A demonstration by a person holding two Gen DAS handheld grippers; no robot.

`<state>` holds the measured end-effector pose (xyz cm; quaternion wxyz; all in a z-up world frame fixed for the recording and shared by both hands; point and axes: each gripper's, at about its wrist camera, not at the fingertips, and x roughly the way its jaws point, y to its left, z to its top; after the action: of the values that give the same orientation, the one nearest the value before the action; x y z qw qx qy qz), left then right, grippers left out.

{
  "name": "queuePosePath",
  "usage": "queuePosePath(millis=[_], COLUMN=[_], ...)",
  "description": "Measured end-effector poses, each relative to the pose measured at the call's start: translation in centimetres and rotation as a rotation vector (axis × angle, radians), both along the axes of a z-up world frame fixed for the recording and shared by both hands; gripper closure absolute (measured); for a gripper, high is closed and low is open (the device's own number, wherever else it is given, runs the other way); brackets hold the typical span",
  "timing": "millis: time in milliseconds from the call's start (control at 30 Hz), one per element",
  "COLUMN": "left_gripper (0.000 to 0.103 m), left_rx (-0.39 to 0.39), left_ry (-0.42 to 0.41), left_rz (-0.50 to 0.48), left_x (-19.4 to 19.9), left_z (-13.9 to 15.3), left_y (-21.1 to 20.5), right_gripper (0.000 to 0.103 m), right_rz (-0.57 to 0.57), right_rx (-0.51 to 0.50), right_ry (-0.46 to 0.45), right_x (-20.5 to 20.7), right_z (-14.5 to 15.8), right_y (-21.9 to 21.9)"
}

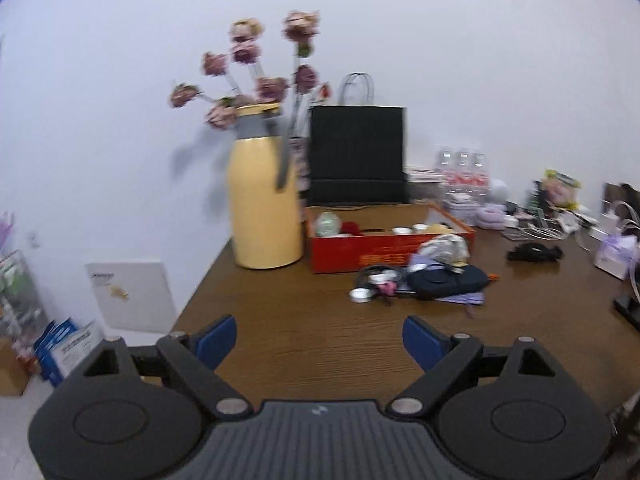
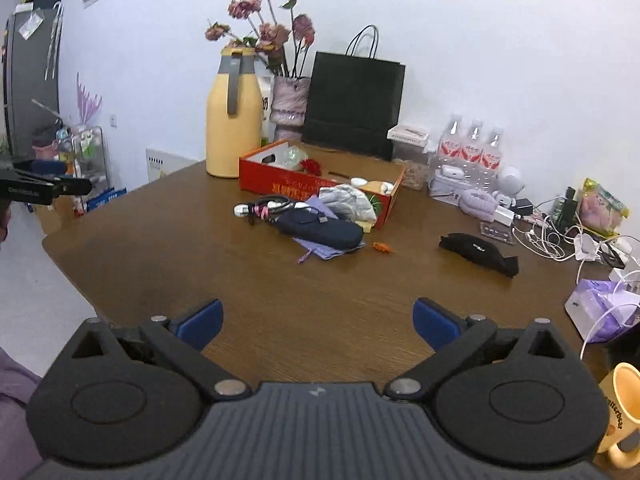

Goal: Organize objects
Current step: 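Grasp a white cap with the left tool while the right tool grasps a white cap by the navy pouch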

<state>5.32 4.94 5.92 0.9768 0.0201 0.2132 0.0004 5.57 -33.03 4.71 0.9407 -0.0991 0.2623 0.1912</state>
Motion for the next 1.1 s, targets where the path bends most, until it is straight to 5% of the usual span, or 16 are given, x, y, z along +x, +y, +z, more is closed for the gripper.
queuePosePath(millis=[267, 433, 600, 767, 967, 1033, 1100], left_gripper=[0.016, 0.03, 0.046, 0.054, 0.052, 0.053, 0.073], left_rx=[-0.008, 0.009, 0.066, 0.098, 0.044, 0.004, 0.019], left_ry=[0.055, 0.122, 0.172, 0.27, 0.307, 0.306, 0.3], left_rz=[-0.062, -0.123, -0.238, -0.287, -0.321, -0.327, -0.329], left_x=[3.1, 9.1, 18.5, 26.1, 29.9, 30.3, 30.1], left_z=[-2.5, -5.5, -8.7, -10.7, -11.3, -11.4, -11.3], left_y=[-0.8, -1.4, -2.5, -3.0, -2.4, -1.9, -2.1], right_gripper=[0.0, 0.003, 0.026, 0.043, 0.044, 0.051, 0.068], right_rz=[-0.044, -0.081, -0.046, 0.052, 0.076, 0.071, 0.061], right_rx=[-0.002, 0.048, 0.186, 0.197, 0.148, 0.154, 0.183], right_ry=[0.014, 0.026, 0.062, 0.153, 0.261, 0.316, 0.369], right_x=[3.6, 8.8, 16.5, 25.8, 34.3, 36.5, 38.0], right_z=[-2.3, -3.8, -4.7, -6.6, -8.4, -9.5, -11.0], right_y=[1.0, 1.3, 3.0, 7.8, 12.7, 13.5, 14.2])
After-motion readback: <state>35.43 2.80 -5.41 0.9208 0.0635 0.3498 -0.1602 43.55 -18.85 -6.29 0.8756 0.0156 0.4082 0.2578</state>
